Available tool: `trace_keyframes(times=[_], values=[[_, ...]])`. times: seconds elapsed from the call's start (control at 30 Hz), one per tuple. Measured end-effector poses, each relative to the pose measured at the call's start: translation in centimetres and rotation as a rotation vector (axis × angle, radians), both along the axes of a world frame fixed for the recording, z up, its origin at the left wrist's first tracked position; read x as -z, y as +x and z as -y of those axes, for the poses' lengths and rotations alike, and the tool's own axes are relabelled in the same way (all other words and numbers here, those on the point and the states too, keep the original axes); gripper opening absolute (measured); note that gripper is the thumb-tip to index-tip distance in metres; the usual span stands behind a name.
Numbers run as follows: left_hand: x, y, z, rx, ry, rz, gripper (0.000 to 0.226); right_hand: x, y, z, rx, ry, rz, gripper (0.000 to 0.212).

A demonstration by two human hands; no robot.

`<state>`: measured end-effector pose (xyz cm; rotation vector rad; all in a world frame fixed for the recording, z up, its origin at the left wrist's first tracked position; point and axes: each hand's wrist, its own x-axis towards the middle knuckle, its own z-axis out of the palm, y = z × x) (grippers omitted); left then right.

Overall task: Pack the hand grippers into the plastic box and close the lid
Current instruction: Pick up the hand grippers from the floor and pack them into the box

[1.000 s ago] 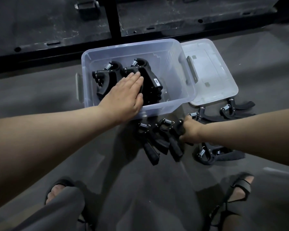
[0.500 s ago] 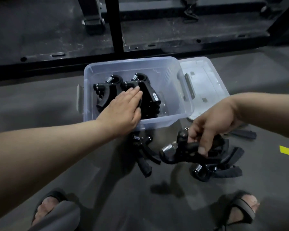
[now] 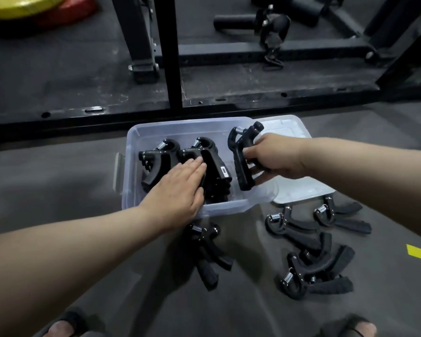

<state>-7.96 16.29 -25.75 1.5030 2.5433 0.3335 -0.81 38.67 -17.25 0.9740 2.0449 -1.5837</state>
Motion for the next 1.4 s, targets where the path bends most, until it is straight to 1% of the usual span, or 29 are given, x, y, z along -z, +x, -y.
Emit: trace_keyframes(times=[0.07,0.13,0.2,0.23,0.37,0.4,0.43,0.5,0.6,0.7,0.8,0.93,1.0,1.07,1.1,1.17,1.23,1.33,1.4], values=[[0.0,0.0,0.0,0.001,0.011,0.005,0.067,0.9,-0.8,0.6,-0.054,0.081,0.053,0.015],[-0.1,0.1,0.0,0.0,0.013,0.008,0.068,1.8,-1.5,1.1,-0.095,0.161,0.124,0.018],[-0.2,0.1,0.0,-0.005,0.01,0.013,0.069,3.3,-1.9,1.4,-0.096,0.174,0.177,0.023],[-0.2,0.1,0.0,-0.007,0.011,0.014,0.069,4.2,-2.1,1.5,-0.074,0.149,0.194,0.026],[-0.3,0.1,0.1,-0.015,0.019,0.022,0.067,5.8,-1.9,2.4,0.076,-0.099,0.265,0.033],[-0.3,0.1,0.1,-0.016,0.018,0.029,0.067,6.0,-1.9,2.5,0.086,-0.13,0.27,0.035],[-0.3,0.1,0.2,-0.015,0.018,0.036,0.067,6.2,-2.0,2.6,0.093,-0.144,0.268,0.035],[-0.4,0.0,0.2,-0.014,0.025,0.045,0.067,6.3,-2.1,2.7,0.084,-0.095,0.251,0.033],[-0.4,0.0,0.2,-0.016,0.032,0.051,0.067,6.0,-1.7,3.0,0.02,-0.058,0.24,0.032],[-0.4,0.1,0.2,-0.018,0.037,0.063,0.067,6.2,-1.6,3.2,-0.081,-0.129,0.271,0.032],[-0.3,0.0,0.1,-0.02,0.039,0.071,0.067,6.8,-1.6,3.2,-0.114,-0.168,0.295,0.028],[-0.5,0.1,0.2,-0.023,0.034,0.075,0.067,7.3,-1.7,3.2,-0.012,-0.137,0.27,0.024],[-0.6,0.1,0.2,-0.026,0.029,0.084,0.067,7.5,-1.7,3.6,0.045,-0.06,0.225,0.021],[-0.5,0.1,0.2,-0.029,0.027,0.086,0.066,7.6,-1.8,3.5,0.085,0.067,0.175,0.017],[-0.5,0.1,0.2,-0.03,0.026,0.085,0.066,7.8,-1.9,3.2,0.105,0.079,0.154,0.017],[-0.4,0.0,0.2,-0.031,0.024,0.08,0.065,7.9,-2.1,2.7,0.137,0.012,0.148,0.018],[-0.3,0.0,0.1,-0.032,0.02,0.071,0.065,7.6,-1.9,2.1,0.082,0.003,0.151,0.026],[-0.3,0.0,0.1,-0.032,0.015,0.057,0.066,7.6,-1.5,1.6,-0.078,0.1,0.143,0.059],[-0.4,0.0,0.1,-0.036,0.013,0.054,0.066,7.5,-1.3,1.5,-0.085,0.173,0.115,0.072]])
